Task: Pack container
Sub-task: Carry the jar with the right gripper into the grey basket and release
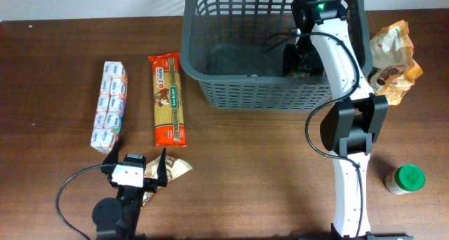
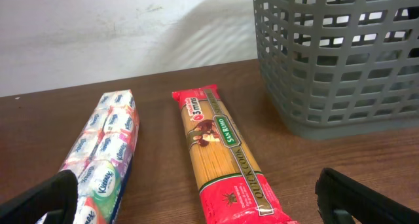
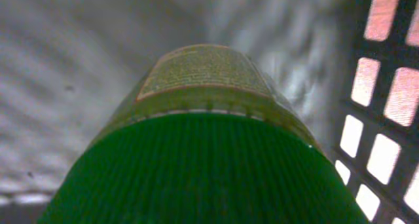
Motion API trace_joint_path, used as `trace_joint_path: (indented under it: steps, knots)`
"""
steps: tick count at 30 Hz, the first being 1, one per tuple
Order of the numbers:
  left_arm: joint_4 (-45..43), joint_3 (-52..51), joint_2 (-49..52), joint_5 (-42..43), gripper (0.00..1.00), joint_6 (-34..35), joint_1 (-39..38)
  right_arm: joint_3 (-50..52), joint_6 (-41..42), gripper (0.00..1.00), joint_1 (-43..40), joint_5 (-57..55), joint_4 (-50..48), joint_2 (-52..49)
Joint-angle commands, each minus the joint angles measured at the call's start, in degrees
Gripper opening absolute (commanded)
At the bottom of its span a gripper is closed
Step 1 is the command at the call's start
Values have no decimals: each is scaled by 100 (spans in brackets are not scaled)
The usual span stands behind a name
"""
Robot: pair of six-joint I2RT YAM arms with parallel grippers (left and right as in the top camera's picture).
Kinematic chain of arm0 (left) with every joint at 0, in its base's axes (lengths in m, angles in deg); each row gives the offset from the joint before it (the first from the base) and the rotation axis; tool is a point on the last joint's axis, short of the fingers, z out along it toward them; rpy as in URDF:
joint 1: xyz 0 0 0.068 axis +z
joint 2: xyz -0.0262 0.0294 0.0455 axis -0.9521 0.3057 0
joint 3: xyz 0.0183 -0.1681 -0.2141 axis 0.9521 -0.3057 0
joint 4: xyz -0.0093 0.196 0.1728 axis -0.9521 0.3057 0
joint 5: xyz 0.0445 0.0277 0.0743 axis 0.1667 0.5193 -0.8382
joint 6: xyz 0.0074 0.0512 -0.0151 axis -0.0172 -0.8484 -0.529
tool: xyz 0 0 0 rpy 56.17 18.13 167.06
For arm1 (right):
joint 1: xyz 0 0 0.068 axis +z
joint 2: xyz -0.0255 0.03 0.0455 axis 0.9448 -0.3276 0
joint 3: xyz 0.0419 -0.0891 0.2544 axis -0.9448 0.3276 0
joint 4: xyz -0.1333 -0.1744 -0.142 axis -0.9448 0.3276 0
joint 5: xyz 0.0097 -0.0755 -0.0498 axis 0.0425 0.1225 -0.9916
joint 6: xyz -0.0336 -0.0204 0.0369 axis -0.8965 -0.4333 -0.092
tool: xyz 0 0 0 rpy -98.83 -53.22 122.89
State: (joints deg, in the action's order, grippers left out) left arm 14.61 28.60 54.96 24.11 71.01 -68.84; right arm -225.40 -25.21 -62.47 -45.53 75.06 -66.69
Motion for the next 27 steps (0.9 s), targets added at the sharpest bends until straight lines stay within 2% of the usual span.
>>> trace_joint_path:
  steps: [1, 10, 12, 13, 14, 15, 18, 20, 27]
  knots:
    - [-15, -48, -48, -39, 99, -94, -9, 258, 28, 4, 35, 26, -98, 4]
    - [-15, -48, -48, -39, 99, -94, -9, 597, 28, 5, 28, 24, -190, 4]
    - [-15, -48, -48, -39, 99, -94, -9, 597, 28, 16, 20, 26, -199, 4]
    - [-15, -48, -48, -39, 99, -94, -9, 597, 26, 29, 20, 26, -195, 4]
    - [-15, -48, -48, -39, 99, -94, -9, 597, 26, 47, 20, 26, -195, 4]
    - [-15, -48, -48, -39, 99, -94, -9, 597, 26, 55, 20, 26, -197, 4]
    - [-15, -48, -48, -39, 99, -94, -9, 597, -50, 94, 20, 28, -192, 4]
    - [-15, -48, -48, -39, 99, -94, -9, 597, -125, 99, 20, 24, -190, 4]
    - [-15, -48, -48, -39, 99, -94, -9, 308, -280, 99, 20, 2, -37, 17]
